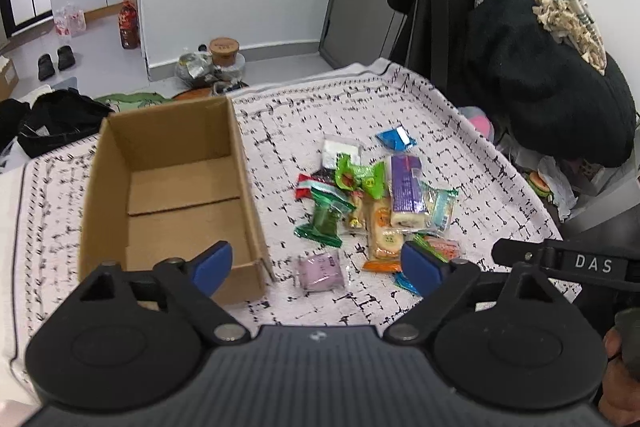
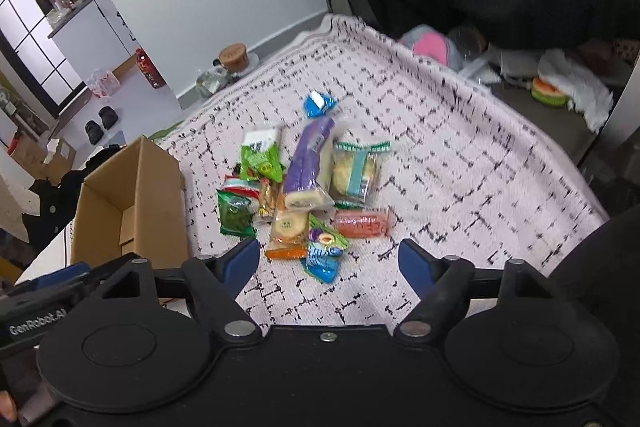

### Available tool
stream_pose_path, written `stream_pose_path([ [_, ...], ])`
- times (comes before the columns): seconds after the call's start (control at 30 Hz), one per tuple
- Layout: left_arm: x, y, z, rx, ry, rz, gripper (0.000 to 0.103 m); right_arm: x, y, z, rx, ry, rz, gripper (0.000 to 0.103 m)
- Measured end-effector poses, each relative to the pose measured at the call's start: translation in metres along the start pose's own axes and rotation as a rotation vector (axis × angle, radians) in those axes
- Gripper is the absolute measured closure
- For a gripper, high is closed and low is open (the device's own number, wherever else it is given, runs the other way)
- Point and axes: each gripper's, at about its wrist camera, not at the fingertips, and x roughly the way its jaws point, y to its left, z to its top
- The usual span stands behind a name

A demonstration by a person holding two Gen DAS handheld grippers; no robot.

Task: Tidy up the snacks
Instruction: 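Grasp the pink pastry packet with the left tool while the right tool grasps the blue-green candy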

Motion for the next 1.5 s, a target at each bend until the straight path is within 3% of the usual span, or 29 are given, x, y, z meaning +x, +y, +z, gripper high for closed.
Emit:
stream_pose_path([
  [0.57, 0.078, -0.013, -0.013, -0.056, 0.1, -0.023, 0.045, 0.056, -0.02, -0.001, 0.109, 0.122, 0.007, 0.051],
  [0.7, 0.093, -0.01, -0.017, -0.066, 0.101, -0.005, 0.046, 0.066, -0.02, 0.0, 0.119, 0.136, 0.018, 0.055],
  [1.2, 0.132, 0.001, -0.028, -0.114, 0.133, 0.035, 0.046, 0.103, -0.007, 0.001, 0.118, 0.185, 0.002, 0.055],
  [1.5, 0.127, 0.005, -0.031, -0.13, 0.121, 0.038, 0.062, 0.116, 0.002, -0.002, 0.104, 0.196, -0.004, 0.057],
])
